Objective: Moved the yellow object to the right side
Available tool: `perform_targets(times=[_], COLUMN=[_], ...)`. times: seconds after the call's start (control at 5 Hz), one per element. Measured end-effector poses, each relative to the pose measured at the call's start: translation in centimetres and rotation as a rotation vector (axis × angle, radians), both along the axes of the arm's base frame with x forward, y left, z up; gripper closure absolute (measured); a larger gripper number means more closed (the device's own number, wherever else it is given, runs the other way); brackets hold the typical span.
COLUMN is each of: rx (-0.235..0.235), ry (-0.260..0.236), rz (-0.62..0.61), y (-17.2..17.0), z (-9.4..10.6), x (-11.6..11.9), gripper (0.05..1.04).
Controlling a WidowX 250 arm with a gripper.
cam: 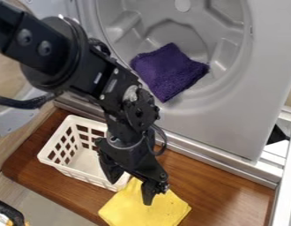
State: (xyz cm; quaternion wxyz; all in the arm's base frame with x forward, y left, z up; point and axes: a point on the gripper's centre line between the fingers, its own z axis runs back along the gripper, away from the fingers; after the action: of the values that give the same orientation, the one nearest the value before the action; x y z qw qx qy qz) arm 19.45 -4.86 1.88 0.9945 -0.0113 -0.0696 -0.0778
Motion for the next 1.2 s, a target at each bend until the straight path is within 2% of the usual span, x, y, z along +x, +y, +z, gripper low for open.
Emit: perform_targets(times=[0.2,0.4,0.6,1.2], rx=[0.002,0.004,0.005,0.036], ry=[0.014,0.013,-0.011,0.028], rz=[0.004,-0.015,0.004,0.02], y=[0.0,-0.6,-1.1,-0.8], z=[-0.4,-1.9,-3.3,-7.1], x=[-0.2,-0.1,-0.1,-0.7], gripper=[0.084,0.084,0.084,0.084])
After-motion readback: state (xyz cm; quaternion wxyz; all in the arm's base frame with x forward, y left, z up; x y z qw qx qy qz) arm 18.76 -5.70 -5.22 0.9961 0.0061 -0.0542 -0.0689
